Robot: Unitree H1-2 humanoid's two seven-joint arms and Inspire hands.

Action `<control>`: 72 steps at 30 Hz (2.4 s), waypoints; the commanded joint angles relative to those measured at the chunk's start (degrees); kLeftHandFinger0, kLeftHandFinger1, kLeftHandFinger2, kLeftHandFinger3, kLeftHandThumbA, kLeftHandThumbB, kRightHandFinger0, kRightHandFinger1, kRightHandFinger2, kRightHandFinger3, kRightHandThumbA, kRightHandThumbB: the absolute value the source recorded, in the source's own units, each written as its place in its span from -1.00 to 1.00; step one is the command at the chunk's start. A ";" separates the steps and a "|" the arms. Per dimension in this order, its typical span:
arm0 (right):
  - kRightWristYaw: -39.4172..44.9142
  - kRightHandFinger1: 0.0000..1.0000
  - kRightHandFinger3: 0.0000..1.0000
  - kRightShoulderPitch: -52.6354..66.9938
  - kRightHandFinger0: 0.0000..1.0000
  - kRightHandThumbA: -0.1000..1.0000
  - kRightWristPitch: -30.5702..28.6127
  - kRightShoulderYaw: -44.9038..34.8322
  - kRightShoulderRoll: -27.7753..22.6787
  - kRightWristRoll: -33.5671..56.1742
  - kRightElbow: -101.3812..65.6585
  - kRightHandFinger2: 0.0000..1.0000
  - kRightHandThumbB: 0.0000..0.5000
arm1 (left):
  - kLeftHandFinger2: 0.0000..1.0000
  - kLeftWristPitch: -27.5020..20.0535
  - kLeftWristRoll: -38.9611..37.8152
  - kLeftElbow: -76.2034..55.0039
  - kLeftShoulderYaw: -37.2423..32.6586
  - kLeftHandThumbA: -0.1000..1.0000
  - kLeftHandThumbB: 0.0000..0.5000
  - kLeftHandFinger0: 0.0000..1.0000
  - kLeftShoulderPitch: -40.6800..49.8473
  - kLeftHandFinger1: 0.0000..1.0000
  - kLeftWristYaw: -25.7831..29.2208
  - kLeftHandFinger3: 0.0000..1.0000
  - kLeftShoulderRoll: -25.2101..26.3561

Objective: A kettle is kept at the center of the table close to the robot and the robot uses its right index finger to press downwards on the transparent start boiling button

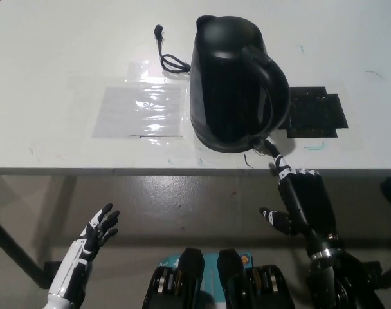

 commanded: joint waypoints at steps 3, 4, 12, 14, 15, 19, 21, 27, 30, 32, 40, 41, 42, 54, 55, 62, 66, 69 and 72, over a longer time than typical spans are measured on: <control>-0.46 -1.00 1.00 -2.80 -1.00 0.98 1.00 0.37 -0.72 0.26 1.04 -1.00 -0.52 | 1.00 -2.93 -0.43 -1.34 0.01 1.00 0.40 1.00 -0.72 1.00 -0.63 1.00 0.81; -0.35 -1.00 1.00 -2.96 -1.00 0.98 1.14 0.41 -0.77 0.30 1.30 -1.00 -0.53 | 1.00 -2.94 -0.66 -1.30 0.00 1.00 0.41 1.00 -0.70 1.00 -0.77 1.00 0.85; 0.69 -1.00 1.00 -4.31 -1.00 0.98 2.08 0.64 -0.90 0.97 2.67 -1.00 -0.56 | 1.00 -2.51 -0.33 -1.55 0.10 1.00 0.42 1.00 -0.78 1.00 -0.57 1.00 0.94; 0.84 -1.00 1.00 -4.87 -1.00 0.97 2.45 0.54 -0.82 1.21 3.17 -1.00 -0.53 | 1.00 -2.73 -0.53 -1.59 0.09 1.00 0.34 1.00 -0.68 1.00 -0.70 1.00 0.99; 0.72 -1.00 1.00 -5.10 -1.00 0.97 2.64 0.51 -0.85 1.19 3.34 -1.00 -0.53 | 1.00 -2.60 -0.53 -1.58 0.06 1.00 0.34 1.00 -0.90 1.00 -0.76 1.00 1.03; 0.79 -1.00 1.00 -5.61 -1.00 1.00 2.68 0.58 -0.88 1.61 3.51 -1.00 -0.54 | 1.00 -1.94 -0.31 -1.69 0.06 1.00 0.41 1.00 -0.90 1.00 -0.72 1.00 1.14; 0.92 -1.00 1.00 -5.90 -1.00 1.00 2.84 0.76 -0.95 1.51 3.78 -1.00 -0.53 | 1.00 -2.30 -0.56 -1.53 0.03 1.00 0.40 1.00 -0.88 1.00 -0.89 1.00 1.16; 1.78 -1.00 1.00 -6.74 -1.00 1.00 3.82 0.96 -0.92 1.56 4.80 -1.00 -0.52 | 1.00 -2.55 0.08 -1.47 0.01 1.00 0.35 1.00 -0.97 1.00 -0.64 1.00 1.15; 1.17 -1.00 1.00 -7.22 -1.00 1.00 3.54 1.06 -0.87 1.77 5.82 -1.00 -0.54 | 1.00 -2.88 -0.07 -1.13 0.01 1.00 0.36 1.00 -0.93 1.00 -0.77 1.00 1.22; 0.96 -1.00 1.00 -7.42 -1.00 1.00 3.51 1.11 -0.85 1.83 6.26 -1.00 -0.53 | 1.00 -2.48 0.22 -1.45 0.01 1.00 0.37 1.00 -0.85 1.00 -0.60 1.00 1.17; 0.98 -1.00 1.00 -8.29 -1.00 1.00 3.88 1.47 -0.84 1.63 8.16 -1.00 -0.53 | 1.00 -3.18 0.31 -1.16 -0.02 1.00 0.35 1.00 -0.78 1.00 -0.73 1.00 1.30; 0.86 -1.00 1.00 -8.47 -1.00 1.00 3.68 1.48 -0.81 1.82 8.69 -1.00 -0.54 | 1.00 -2.91 0.16 -1.24 -0.02 1.00 0.37 1.00 -0.77 1.00 -0.77 1.00 1.28; 0.98 -1.00 1.00 -8.78 -1.00 1.00 3.80 1.48 -0.76 1.88 9.10 -1.00 -0.55 | 1.00 -2.71 0.19 -1.37 0.02 1.00 0.38 1.00 -0.93 1.00 -0.75 1.00 1.35; 0.53 -1.00 1.00 -10.54 -1.00 1.00 3.99 1.96 -0.78 1.95 12.61 -1.00 -0.53 | 1.00 -2.19 0.10 -1.76 -0.01 1.00 0.35 1.00 -1.26 1.00 -0.74 1.00 1.27; 0.70 -1.00 1.00 -10.68 -1.00 1.00 4.03 2.03 -0.84 1.94 12.78 -1.00 -0.53 | 1.00 -2.62 0.27 -1.56 -0.03 1.00 0.33 1.00 -1.28 1.00 -0.73 1.00 1.32; 0.43 -1.00 1.00 -11.41 -1.00 1.00 3.59 1.96 -0.91 2.63 13.96 -1.00 -0.52 | 1.00 -2.20 -0.17 -1.65 -0.01 1.00 0.34 1.00 -1.31 1.00 -0.91 1.00 1.40; 0.39 -1.00 1.00 -11.58 -1.00 1.00 4.06 2.23 -1.03 2.56 14.53 -0.99 -0.53 | 1.00 -1.88 0.00 -1.88 0.00 1.00 0.34 1.00 -1.27 1.00 -0.76 1.00 1.34; -0.40 -1.00 1.00 -11.86 -1.00 0.98 3.66 2.13 -1.00 3.04 15.74 -1.00 -0.53 | 1.00 -2.23 0.12 -1.66 -0.01 1.00 0.34 1.00 -1.40 1.00 -0.72 1.00 1.37; -0.71 -1.00 1.00 -12.05 -1.00 0.98 3.71 2.22 -1.09 2.94 16.32 -1.00 -0.54 | 1.00 -1.94 0.20 -1.93 -0.04 1.00 0.35 1.00 -1.40 1.00 -0.76 1.00 1.42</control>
